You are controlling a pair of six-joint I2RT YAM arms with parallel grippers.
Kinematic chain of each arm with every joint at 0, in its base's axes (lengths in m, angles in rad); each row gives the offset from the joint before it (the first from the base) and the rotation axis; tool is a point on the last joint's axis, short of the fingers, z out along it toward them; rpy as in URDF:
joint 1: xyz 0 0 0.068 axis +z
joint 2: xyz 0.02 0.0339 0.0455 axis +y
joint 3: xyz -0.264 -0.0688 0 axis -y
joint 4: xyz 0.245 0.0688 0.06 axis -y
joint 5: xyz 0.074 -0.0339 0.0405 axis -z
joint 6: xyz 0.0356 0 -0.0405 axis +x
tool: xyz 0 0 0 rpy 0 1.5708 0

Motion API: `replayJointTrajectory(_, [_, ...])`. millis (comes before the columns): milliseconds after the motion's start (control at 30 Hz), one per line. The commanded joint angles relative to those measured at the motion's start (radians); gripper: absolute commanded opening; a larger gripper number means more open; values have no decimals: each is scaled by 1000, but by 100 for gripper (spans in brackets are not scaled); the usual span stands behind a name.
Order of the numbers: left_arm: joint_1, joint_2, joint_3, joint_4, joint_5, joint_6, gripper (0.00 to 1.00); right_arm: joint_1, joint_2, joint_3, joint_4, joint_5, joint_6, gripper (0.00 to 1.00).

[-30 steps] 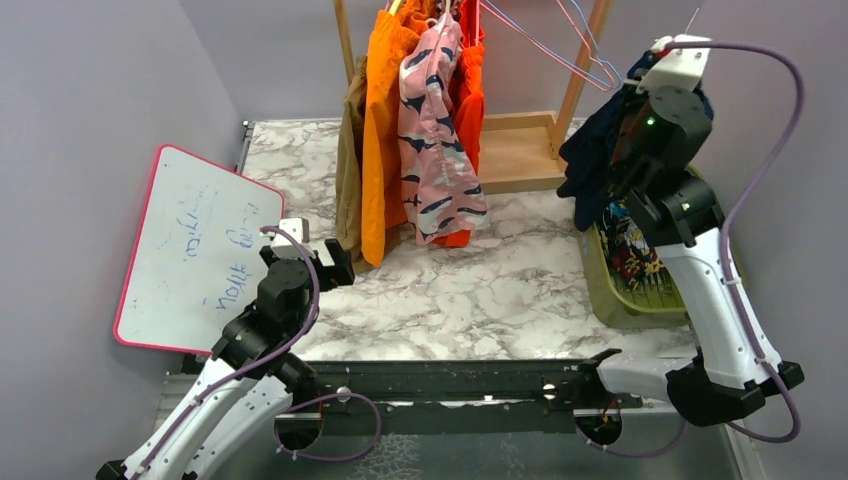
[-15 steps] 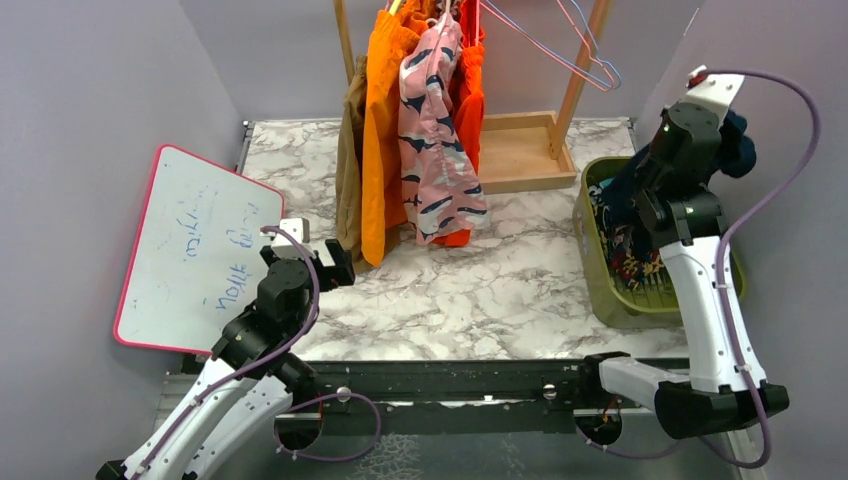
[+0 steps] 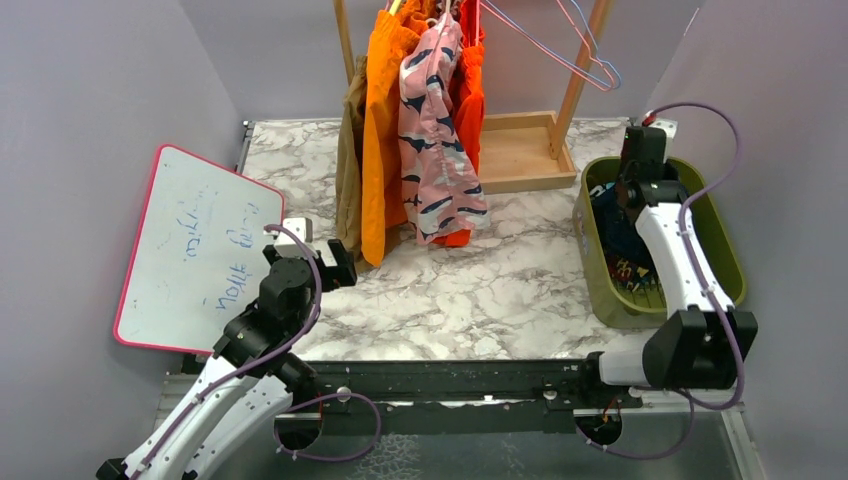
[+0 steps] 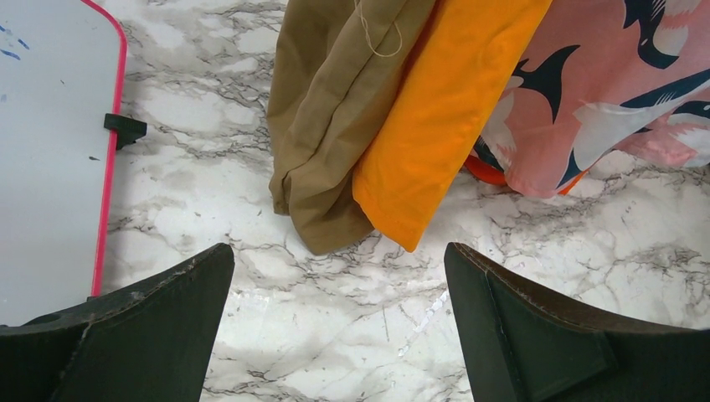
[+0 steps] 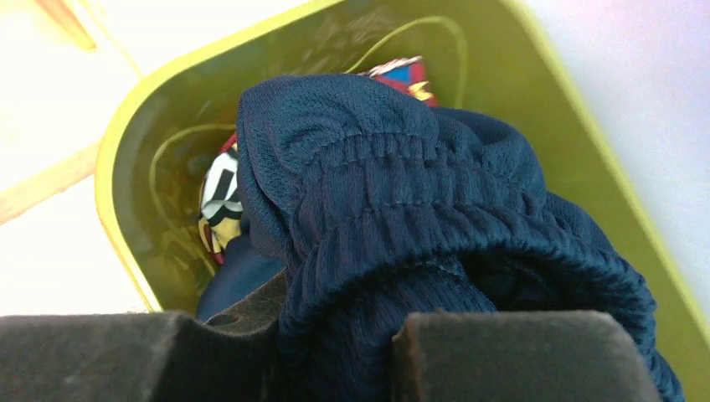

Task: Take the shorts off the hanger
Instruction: Place the shorts in the basket.

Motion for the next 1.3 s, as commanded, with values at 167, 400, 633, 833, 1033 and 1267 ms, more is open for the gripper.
replayJointTrajectory(167, [7, -13, -10, 15, 13, 0, 99, -20, 230, 0, -11, -347, 16, 18])
replayJointTrajectory(400, [8, -8, -10, 14, 14, 0, 99, -20, 260, 2, -16, -342, 23, 60])
replayJointTrajectory(633, [8, -7, -10, 13, 15, 0, 99, -21, 171, 37, -54, -285, 26, 70])
replayJointTrajectory(833, [10, -1, -9, 15, 17, 0, 99, -21, 59, 56, -61, -312, 24, 74])
replayJointTrajectory(1033, [9, -2, -9, 15, 19, 0, 99, -21, 73, -1, -29, -344, 65, 55])
replayJointTrajectory(1267, [10, -2, -10, 15, 19, 1, 99, -20, 195, -50, -11, -564, 126, 12])
